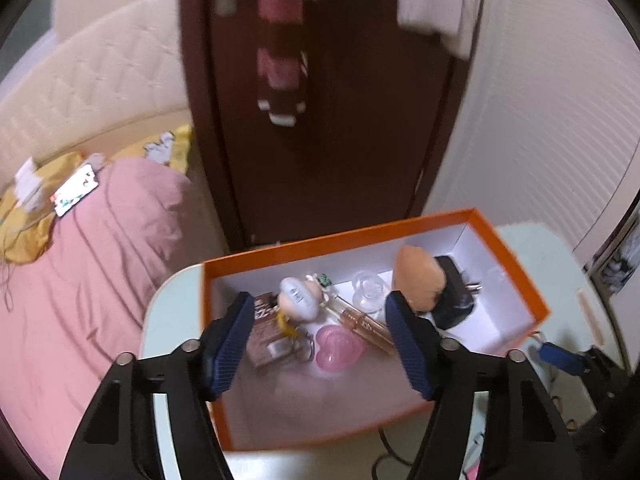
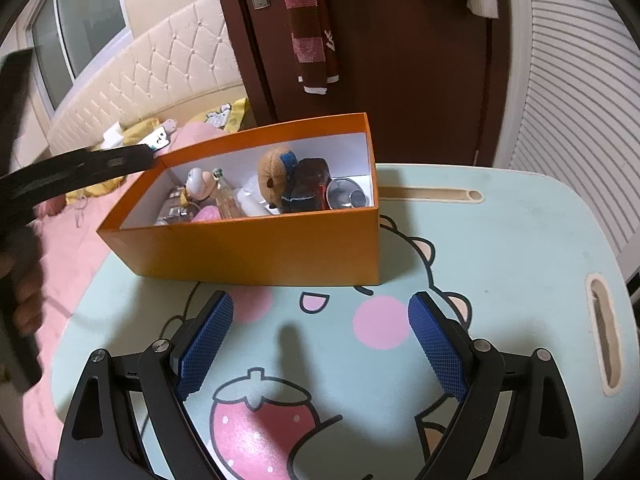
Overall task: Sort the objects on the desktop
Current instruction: 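Reach the left gripper into the orange box and grasp the white figurine keychain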
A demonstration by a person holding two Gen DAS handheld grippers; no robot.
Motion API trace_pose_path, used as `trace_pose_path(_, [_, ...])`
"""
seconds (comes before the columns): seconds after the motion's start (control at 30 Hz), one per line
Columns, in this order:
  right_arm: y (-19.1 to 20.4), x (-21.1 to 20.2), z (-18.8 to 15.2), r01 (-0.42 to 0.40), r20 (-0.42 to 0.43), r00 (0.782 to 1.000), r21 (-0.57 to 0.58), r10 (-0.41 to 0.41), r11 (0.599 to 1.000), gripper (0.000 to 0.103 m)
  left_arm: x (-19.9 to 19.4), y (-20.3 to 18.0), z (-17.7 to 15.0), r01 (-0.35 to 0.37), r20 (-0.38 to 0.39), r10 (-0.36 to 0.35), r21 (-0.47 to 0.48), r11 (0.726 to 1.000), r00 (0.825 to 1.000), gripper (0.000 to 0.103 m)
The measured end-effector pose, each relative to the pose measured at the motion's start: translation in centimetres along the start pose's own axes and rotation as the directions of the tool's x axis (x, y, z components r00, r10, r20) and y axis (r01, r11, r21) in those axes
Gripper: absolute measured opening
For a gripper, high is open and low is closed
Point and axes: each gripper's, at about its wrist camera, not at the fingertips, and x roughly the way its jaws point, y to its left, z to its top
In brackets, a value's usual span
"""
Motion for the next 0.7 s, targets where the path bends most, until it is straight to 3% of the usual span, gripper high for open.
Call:
trace_pose_path(0.13, [-0.3,0.4,0.0,-0.028,-0.002,1.000,0.019,0.028,0.999,0.090,3.0,-0.5,0.4,-0.056,-0.078,0.057,0.017,0.998,0.995,0.040])
trace_pose_path(0.33, [-0.6,0.8,-0.2,-0.053,-0.017,0.998,0.043,0.054,0.998,0.090,5.0,-0.8,0.3,-0.108,-0.133,0.109,0.015,0.994,0.985,0.040])
trace_pose_path(0.53, [-0.9,1.3,-0.5,-0.078,-0.032,0.996,0.067,0.080,0.995,0.090,4.9,-1.7,-0.5,-0.147,-0.108,0.156,0.088,0.985,0.982,0.039])
trace_pose_path(0.7, [-1.3,1.2,-0.6,-0.084,-0.035,0.996,0.078,0.087,0.993,0.090,4.0,-1.2,-0.5,-0.064,-0.097,0.069,0.053,0.997,0.993,0.036])
